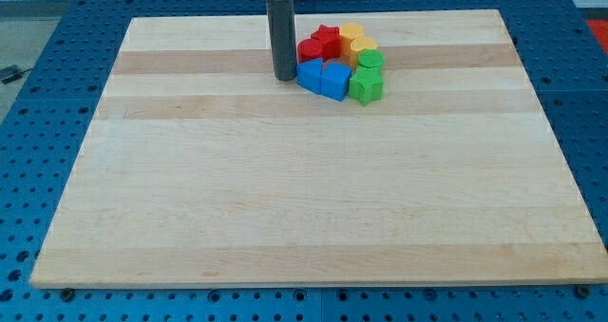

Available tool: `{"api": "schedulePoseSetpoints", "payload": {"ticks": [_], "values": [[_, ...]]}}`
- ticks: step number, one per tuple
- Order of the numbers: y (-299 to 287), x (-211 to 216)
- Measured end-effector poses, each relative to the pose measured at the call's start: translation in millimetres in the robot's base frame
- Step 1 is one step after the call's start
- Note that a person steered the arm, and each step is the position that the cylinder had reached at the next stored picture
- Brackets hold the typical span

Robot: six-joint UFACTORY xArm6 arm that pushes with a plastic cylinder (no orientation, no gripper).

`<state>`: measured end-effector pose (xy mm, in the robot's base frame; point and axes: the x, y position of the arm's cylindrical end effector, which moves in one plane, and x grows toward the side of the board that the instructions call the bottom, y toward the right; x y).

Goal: Adjust the green star blue cube and blue triangle into the group of blocks

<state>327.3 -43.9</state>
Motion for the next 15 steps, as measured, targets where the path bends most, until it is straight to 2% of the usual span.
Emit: {"api": "schedulePoseSetpoints", "payload": {"ticks": [1,2,3,4,5,6,8,10,12,15], "values": [[-9.0,3.4],[-7.7,47.6],[59.6,89.1],[137.1,89.5],[157.3,70.3],[157.8,51.8],[149.2,47.1],[144.6,60.5],[118.8,59.2],[117.1,42.7]]}}
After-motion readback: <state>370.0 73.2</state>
